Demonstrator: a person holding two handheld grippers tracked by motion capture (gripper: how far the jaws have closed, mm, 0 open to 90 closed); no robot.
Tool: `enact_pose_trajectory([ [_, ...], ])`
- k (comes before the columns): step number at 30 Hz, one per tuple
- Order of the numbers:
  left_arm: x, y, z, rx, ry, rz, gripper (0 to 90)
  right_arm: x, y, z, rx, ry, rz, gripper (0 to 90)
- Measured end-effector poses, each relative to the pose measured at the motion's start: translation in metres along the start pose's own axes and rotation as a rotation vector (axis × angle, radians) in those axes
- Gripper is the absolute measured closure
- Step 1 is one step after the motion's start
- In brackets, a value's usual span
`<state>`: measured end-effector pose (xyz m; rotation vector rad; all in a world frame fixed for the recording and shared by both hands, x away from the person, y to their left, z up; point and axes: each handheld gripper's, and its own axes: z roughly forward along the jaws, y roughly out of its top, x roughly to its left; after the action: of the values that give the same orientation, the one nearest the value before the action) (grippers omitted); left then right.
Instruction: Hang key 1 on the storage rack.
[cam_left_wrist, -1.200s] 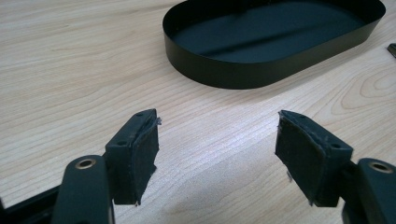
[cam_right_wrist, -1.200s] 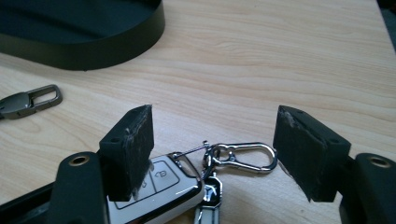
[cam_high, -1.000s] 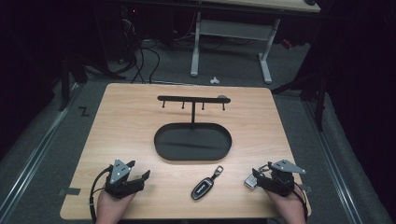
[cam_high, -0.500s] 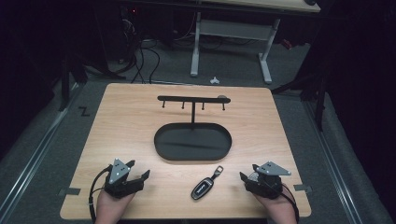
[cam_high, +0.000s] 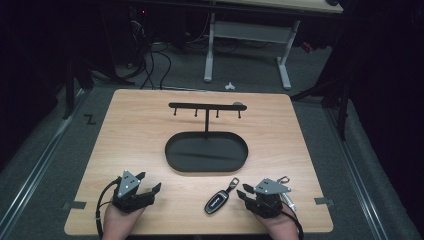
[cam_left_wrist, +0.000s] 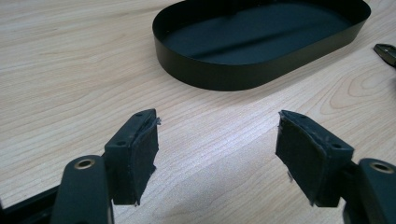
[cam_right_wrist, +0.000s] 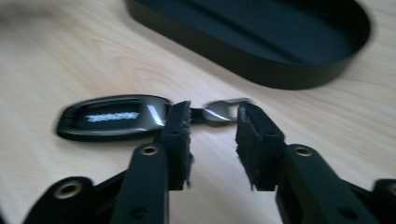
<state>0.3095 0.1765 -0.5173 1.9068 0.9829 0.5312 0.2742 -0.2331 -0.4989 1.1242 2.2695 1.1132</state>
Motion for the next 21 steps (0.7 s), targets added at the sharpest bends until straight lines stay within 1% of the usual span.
enact_pose_trajectory([
  [1, 0.000, 0.000, 0.000, -0.001, 0.001, -0.002, 30.2, 0.003, 0.001, 0.002, 0.003, 0.013, -0.008, 69.5],
  [2, 0.000, 0.000, 0.000, -0.001, 0.001, -0.002, 30.2, 0.003, 0.001, 0.002, 0.003, 0.013, -0.008, 69.5],
  [3, -0.001, 0.000, 0.001, 0.000, -0.001, 0.000, 30.2, 0.012, 0.001, 0.007, 0.009, 0.035, -0.024, 73.9],
  [4, -0.002, 0.000, 0.001, 0.000, -0.001, 0.002, 30.2, 0.014, 0.002, 0.008, 0.014, 0.040, -0.027, 75.2],
  [7, -0.003, 0.000, 0.000, -0.002, -0.007, 0.008, 30.1, 0.025, 0.003, 0.014, 0.015, 0.066, -0.053, 84.1],
  [8, -0.004, 0.000, 0.000, -0.004, -0.008, 0.011, 30.1, 0.025, 0.003, 0.014, 0.015, 0.066, -0.053, 84.1],
  [9, -0.004, 0.000, 0.000, -0.004, -0.010, 0.016, 30.1, 0.031, 0.004, 0.016, 0.011, 0.083, -0.065, 88.9],
  [10, -0.004, 0.000, 0.000, -0.004, -0.010, 0.016, 30.1, 0.031, 0.004, 0.016, 0.011, 0.083, -0.065, 88.9],
  [11, -0.004, 0.000, 0.000, -0.004, -0.013, 0.017, 30.1, 0.036, 0.006, 0.019, 0.004, 0.109, -0.069, 90.0],
  [12, -0.004, 0.000, 0.000, -0.004, -0.013, 0.017, 30.1, 0.036, 0.006, 0.019, 0.004, 0.109, -0.069, 90.0],
  [13, -0.004, 0.000, -0.001, -0.005, -0.014, 0.016, 30.1, 0.044, 0.008, 0.022, 0.014, 0.123, -0.093, 90.0],
  [16, -0.004, 0.000, -0.001, -0.007, -0.015, 0.016, 30.1, 0.054, 0.009, 0.026, 0.021, 0.141, -0.123, 90.0],
  [18, -0.004, 0.000, -0.001, -0.008, -0.015, 0.015, 30.1, 0.059, 0.009, 0.030, 0.029, 0.155, -0.126, 90.0],
  [19, -0.003, 0.000, -0.001, -0.009, -0.014, 0.015, 30.1, 0.062, 0.009, 0.033, 0.035, 0.159, -0.138, 90.0],
  [20, -0.003, 0.000, -0.001, -0.009, -0.014, 0.015, 30.1, 0.062, 0.009, 0.033, 0.035, 0.159, -0.138, 90.0],
  [21, -0.003, 0.000, -0.002, -0.009, -0.016, 0.016, 30.1, 0.067, 0.008, 0.036, 0.050, 0.147, -0.164, 90.0],
])
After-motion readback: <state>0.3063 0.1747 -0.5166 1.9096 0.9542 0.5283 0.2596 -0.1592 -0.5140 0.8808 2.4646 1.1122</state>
